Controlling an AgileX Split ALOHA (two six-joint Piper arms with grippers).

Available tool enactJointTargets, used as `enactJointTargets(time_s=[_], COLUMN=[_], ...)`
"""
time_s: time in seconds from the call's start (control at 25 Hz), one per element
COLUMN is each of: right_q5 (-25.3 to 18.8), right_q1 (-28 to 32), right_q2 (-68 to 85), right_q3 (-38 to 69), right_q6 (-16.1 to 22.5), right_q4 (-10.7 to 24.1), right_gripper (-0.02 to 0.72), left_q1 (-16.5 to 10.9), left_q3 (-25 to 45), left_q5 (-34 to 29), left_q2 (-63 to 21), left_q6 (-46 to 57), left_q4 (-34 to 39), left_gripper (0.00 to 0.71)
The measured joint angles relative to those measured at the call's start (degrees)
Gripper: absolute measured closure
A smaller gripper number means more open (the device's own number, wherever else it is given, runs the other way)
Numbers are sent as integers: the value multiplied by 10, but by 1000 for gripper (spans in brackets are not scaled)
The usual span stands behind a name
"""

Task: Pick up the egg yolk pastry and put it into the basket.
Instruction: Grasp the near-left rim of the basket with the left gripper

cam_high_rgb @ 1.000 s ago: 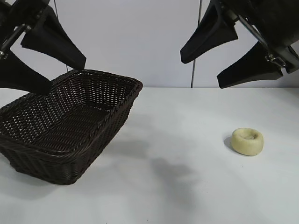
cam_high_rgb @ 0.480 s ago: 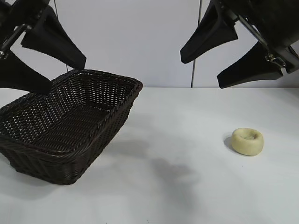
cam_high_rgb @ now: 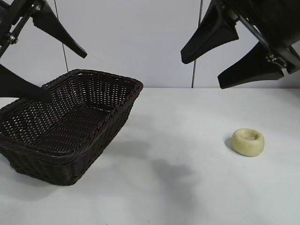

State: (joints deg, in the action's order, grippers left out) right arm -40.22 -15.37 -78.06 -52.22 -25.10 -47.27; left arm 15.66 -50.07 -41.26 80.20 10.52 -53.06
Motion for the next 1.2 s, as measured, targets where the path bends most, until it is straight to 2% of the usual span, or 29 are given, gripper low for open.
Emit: enactJointTargets(time_s=[0.12, 0.32, 0.44, 0.76, 0.96, 1.2], right_q5=[0, 0, 0, 0, 0, 2], right_q1=[0, 0, 0, 0, 0, 0], right_q2=[0, 0, 0, 0, 0, 0], right_q3=[0, 0, 0, 0, 0, 0], right_q6=[0, 0, 0, 0, 0, 0], right_q4=[0, 0, 0, 0, 0, 0], right_gripper=[146, 146, 146, 146, 146, 146], left_q1=[0, 0, 0, 0, 0, 0], left_q3=[-1, -1, -1, 12, 45, 47], left_q5=[6, 4, -4, -4, 22, 55], left_q2=[0, 0, 0, 0, 0, 0], left_q6=[114, 315, 404, 506, 517, 517], left_q4=[58, 232, 308, 387, 397, 401], left_gripper=[169, 169, 169, 169, 169, 169])
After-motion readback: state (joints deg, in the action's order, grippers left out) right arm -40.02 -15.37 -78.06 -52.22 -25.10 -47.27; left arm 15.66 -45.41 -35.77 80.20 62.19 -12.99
